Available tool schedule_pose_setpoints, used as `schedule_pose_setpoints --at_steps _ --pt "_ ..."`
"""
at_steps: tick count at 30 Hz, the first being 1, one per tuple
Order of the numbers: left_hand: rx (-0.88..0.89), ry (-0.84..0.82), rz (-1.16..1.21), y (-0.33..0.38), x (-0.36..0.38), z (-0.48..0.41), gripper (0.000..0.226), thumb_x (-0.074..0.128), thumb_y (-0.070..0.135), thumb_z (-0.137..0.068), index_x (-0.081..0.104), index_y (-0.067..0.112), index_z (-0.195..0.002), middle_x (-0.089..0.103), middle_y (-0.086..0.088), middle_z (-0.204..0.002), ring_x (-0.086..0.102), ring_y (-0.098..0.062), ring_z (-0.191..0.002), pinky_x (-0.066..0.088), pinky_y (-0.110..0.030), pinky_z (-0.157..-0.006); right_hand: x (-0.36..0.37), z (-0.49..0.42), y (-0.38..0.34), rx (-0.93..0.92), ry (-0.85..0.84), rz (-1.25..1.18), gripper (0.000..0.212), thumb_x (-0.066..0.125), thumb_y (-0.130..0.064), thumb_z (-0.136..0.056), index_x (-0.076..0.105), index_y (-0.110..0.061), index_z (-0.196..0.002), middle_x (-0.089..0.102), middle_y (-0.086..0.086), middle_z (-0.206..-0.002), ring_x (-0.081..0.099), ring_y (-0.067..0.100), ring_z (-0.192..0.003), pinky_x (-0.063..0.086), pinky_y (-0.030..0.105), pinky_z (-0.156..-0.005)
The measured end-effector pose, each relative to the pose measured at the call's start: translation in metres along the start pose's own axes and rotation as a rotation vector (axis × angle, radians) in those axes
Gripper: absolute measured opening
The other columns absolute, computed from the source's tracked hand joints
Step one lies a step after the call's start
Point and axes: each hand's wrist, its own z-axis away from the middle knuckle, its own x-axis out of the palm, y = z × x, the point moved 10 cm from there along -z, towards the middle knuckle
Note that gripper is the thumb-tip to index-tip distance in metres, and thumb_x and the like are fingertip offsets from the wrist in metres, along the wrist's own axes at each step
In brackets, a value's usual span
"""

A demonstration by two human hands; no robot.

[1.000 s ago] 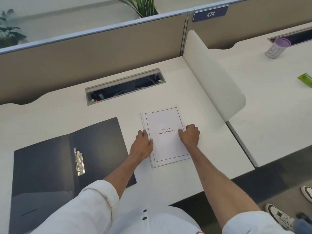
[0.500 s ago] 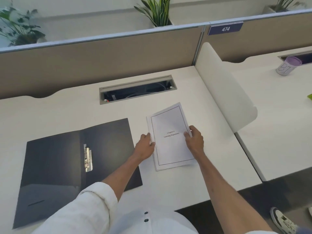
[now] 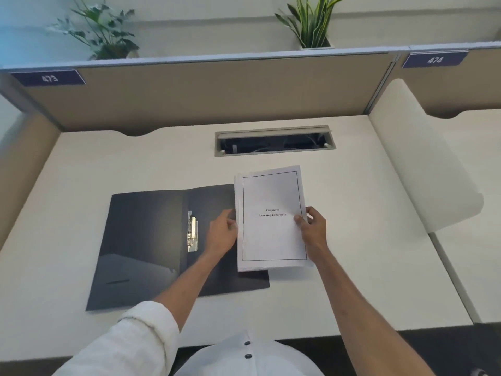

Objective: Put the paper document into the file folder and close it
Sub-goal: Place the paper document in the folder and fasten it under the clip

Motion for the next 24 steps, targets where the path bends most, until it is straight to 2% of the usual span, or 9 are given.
schedule_pose_setpoints --at_steps 3,6,8,10,12,14,17,19,24 --pt "-0.036 0.025 -0.028 -0.029 -0.023 0.008 0.050 0.058 0.007 -0.110 0.055 0.011 -0.160 0.079 -0.011 -0.131 0.075 -0.029 -0.120 0.060 -0.043 -0.112 0.032 0.007 0.007 0.024 -0.031 -0.017 0.021 0.063 -0.002 -0.106 0.062 0.008 -0.125 0.063 0.051 -0.125 0.055 0.028 -0.090 0.045 0.041 -0.084" --pt "-0.074 0.053 -0.044 -0.056 -0.041 0.017 0.044 0.057 0.007 -0.110 0.063 0.011 -0.154 0.079 -0.010 -0.134 0.073 -0.028 -0.128 0.057 -0.041 -0.116 0.058 0.013 0.014 0.036 -0.055 -0.009 0.019 0.063 0.000 -0.106 0.062 0.010 -0.122 0.064 0.051 -0.121 0.055 0.028 -0.089 0.045 0.040 -0.084" --pt "-0.082 0.062 -0.051 -0.069 -0.048 0.024 0.039 0.056 0.005 -0.111 0.068 0.009 -0.147 0.079 -0.012 -0.134 0.074 -0.029 -0.127 0.058 -0.041 -0.115 0.072 0.018 0.019 0.051 -0.074 -0.005 0.019 0.062 0.000 -0.106 0.061 0.011 -0.121 0.063 0.050 -0.104 0.054 0.028 -0.090 0.043 0.040 -0.083" --pt "-0.089 0.078 -0.075 -0.080 -0.055 0.032 0.035 0.055 0.004 -0.111 0.071 0.008 -0.142 0.079 -0.011 -0.133 0.075 -0.029 -0.124 0.059 -0.035 -0.109 0.085 0.021 0.024 0.065 -0.090 -0.001 0.019 0.062 0.001 -0.106 0.061 0.012 -0.121 0.065 0.035 -0.096 0.055 0.030 -0.092 0.044 0.040 -0.084" --pt "-0.102 0.100 -0.093 -0.091 -0.061 0.039 0.034 0.055 0.004 -0.111 0.073 0.010 -0.139 0.080 -0.010 -0.130 0.077 -0.028 -0.119 0.060 -0.033 -0.106 0.095 0.023 0.028 0.072 -0.097 0.001 0.021 0.062 0.001 -0.106 0.061 0.012 -0.124 0.072 0.041 -0.109 0.059 0.029 -0.093 0.047 0.040 -0.086" --pt "-0.123 0.121 -0.123 -0.102 -0.069 0.046 0.033 0.055 0.008 -0.112 0.074 0.012 -0.139 0.080 -0.009 -0.129 0.078 -0.028 -0.114 0.063 -0.039 -0.106 0.104 0.025 0.032 0.076 -0.101 0.005 0.023 0.062 0.001 -0.106 0.061 0.011 -0.127 0.071 0.044 -0.124 0.061 0.029 -0.093 0.050 0.041 -0.088" --pt "-0.163 0.161 -0.154 -0.117 -0.080 0.054 0.033 0.053 0.012 -0.112 0.076 0.014 -0.136 0.082 -0.007 -0.126 0.077 -0.029 -0.113 0.063 -0.044 -0.104 0.117 0.027 0.040 0.102 -0.091 -0.001 0.027 0.062 0.000 -0.106 0.061 0.008 -0.132 0.069 0.044 -0.129 0.061 0.028 -0.097 0.058 0.055 -0.100" --pt "-0.176 0.160 -0.160 -0.123 -0.084 0.057 0.032 0.053 0.012 -0.112 0.076 0.014 -0.134 0.082 -0.008 -0.125 0.077 -0.030 -0.114 0.063 -0.045 -0.104 0.123 0.029 0.046 0.128 -0.080 -0.020 0.029 0.062 0.000 -0.107 0.061 0.007 -0.135 0.068 0.042 -0.132 0.061 0.028 -0.101 0.054 0.062 -0.112" --pt "-0.151 0.096 -0.148 -0.124 -0.080 0.056 0.037 0.051 0.002 -0.107 0.073 0.008 -0.136 0.075 -0.009 -0.129 0.072 -0.027 -0.119 0.060 -0.044 -0.108 0.133 0.034 0.048 0.128 -0.064 0.001 0.027 0.062 0.001 -0.107 0.063 0.008 -0.133 0.071 0.036 -0.134 0.066 0.032 -0.106 0.052 0.062 -0.117"
